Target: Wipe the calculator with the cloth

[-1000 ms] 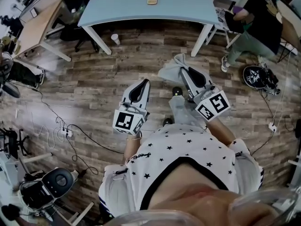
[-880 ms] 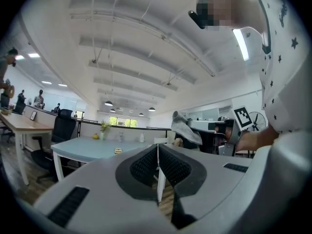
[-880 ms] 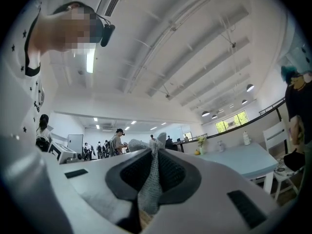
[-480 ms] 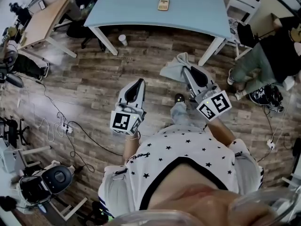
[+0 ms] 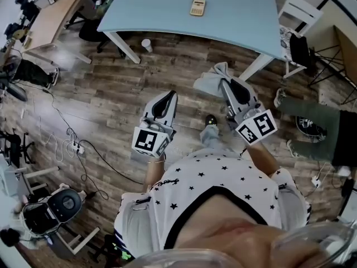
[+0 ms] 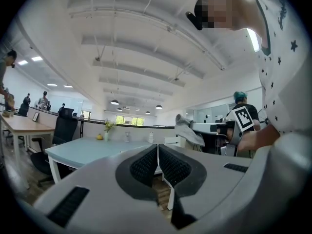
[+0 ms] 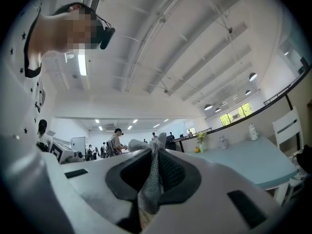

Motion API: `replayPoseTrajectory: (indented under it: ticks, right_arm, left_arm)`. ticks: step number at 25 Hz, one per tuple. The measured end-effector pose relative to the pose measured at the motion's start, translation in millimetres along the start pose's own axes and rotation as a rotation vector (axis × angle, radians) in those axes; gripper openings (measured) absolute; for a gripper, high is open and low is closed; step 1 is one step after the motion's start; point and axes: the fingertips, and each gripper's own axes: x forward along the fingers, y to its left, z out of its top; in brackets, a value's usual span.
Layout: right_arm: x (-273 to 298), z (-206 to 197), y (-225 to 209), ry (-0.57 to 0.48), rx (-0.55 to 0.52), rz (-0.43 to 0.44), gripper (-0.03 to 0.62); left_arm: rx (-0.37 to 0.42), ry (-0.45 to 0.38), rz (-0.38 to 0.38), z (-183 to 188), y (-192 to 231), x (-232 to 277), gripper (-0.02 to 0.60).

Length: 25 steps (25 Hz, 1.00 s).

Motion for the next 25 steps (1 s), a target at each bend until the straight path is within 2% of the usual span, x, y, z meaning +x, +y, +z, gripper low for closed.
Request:
replayPoseTrajectory:
  ticks: [9, 16, 25]
  right_arm:
    - [21, 6, -80, 0.015, -0.002, -0.054, 0.029]
    - [49, 17, -124, -0.008, 0.012, -0.029, 0.029]
    - [84, 26, -150, -0.037, 0.021, 0.022, 0.029]
  left_arm:
    - [0.01, 0.01, -0.072, 6, 8, 92, 0.031]
    - [0.034, 0.026, -0.052, 16, 22, 138, 0.031]
    - [0.063, 0.009, -0.007, 31, 41, 161, 0.031]
